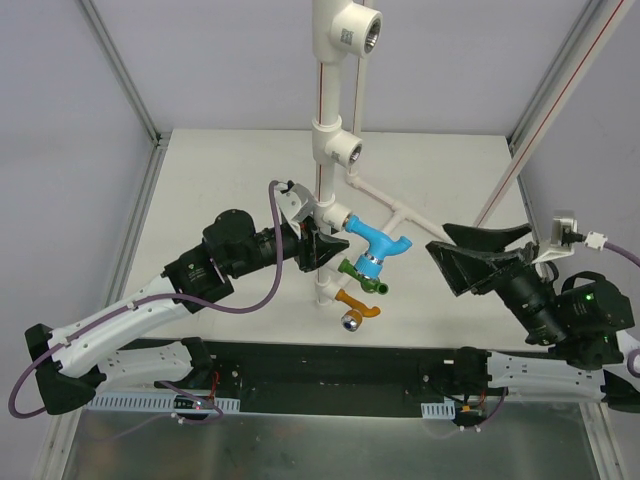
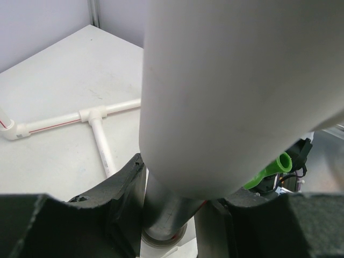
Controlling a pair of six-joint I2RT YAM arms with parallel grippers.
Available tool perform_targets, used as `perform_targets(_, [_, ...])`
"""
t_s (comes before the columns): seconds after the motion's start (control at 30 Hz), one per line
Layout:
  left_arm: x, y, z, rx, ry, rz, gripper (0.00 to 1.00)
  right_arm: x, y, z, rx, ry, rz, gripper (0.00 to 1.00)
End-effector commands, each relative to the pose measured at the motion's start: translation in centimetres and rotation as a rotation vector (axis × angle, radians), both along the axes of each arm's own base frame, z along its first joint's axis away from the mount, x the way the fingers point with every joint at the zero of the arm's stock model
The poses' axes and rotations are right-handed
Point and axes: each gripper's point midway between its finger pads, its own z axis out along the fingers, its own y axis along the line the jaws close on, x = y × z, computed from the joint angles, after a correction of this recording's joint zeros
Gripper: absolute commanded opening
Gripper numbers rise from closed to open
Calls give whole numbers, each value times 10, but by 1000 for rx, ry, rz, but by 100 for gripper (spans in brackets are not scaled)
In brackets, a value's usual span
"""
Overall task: Install the water faucets
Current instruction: Screw the water faucet onto the adaptor.
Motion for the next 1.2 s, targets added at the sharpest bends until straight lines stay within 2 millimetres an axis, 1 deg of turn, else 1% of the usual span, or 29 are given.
perform_targets(0.0, [-13,-3,-18,12,201,-11,0,17,-27,2,-460,-446,-197,98])
perform_targets(0.07, [-12,-3,-19,15,201,-8,0,6,-20,2,-624,-657,-139,99])
perform_targets(0.1, [-12,-4,-20,18,203,-8,0,1,-18,2,-714,-791,-117,99])
perform_targets(0.13, [-11,-5,-19,17,204,-6,0,-6,-15,3,-763,-922,-94,99])
perform_targets(0.2, [-12,-7,-20,20,209,-12,0,-16,-8,11,-835,-1183,-113,99])
perform_targets(0.23, [-11,-7,-19,18,211,-13,0,-23,-3,16,-844,-1300,-125,99])
perform_targets(0.27, [-12,-8,-19,21,212,-16,0,-27,0,21,-883,-1448,-163,100])
perform_targets(0.3, [-12,-8,-19,19,212,-16,0,-35,6,25,-882,-1558,-176,99])
perform_targets(0.33, [-11,-9,-18,18,211,-16,0,-39,10,33,-872,-1626,-205,99])
perform_targets(0.37, [-10,-8,-18,16,212,-11,0,-43,14,39,-865,-1668,-207,99])
perform_targets(0.4, [-11,-9,-19,18,213,-13,0,-43,20,41,-894,-1715,-206,99])
perform_targets(0.53, [-11,-8,-19,20,210,-10,0,-38,38,34,-1068,-1879,-181,99])
perform_targets(0.6, [-10,-8,-21,24,211,-7,0,-34,50,25,-1142,-1924,-155,99])
perform_targets(0.7, [-9,-8,-22,26,214,-5,0,-25,63,3,-1269,-1976,-106,99])
perform_targets(0.77, [-9,-8,-23,27,215,-6,0,-24,70,-3,-1281,-1982,-89,99])
perform_targets(0.9, [-10,-9,-23,29,213,-11,0,-20,75,-10,-1314,-1977,-70,98])
perform_targets(0.93, [-10,-9,-23,29,213,-13,0,-20,77,-13,-1319,-1972,-59,92])
perform_targets(0.97, [-10,-9,-23,30,214,-11,0,-19,79,-16,-1327,-1965,-49,81])
perform_targets(1.0, [-9,-9,-23,30,214,-11,0,-17,81,-19,-1337,-1962,-45,64])
perform_targets(1.07, [-11,-9,-23,29,212,-14,0,-16,84,-24,-1330,-1927,-38,23])
perform_targets(1.1, [-11,-9,-23,27,212,-13,0,-16,85,-28,-1324,-1913,-34,9])
perform_targets(1.17, [-11,-7,-22,25,209,-12,0,-18,85,-34,-1280,-1861,-15,6])
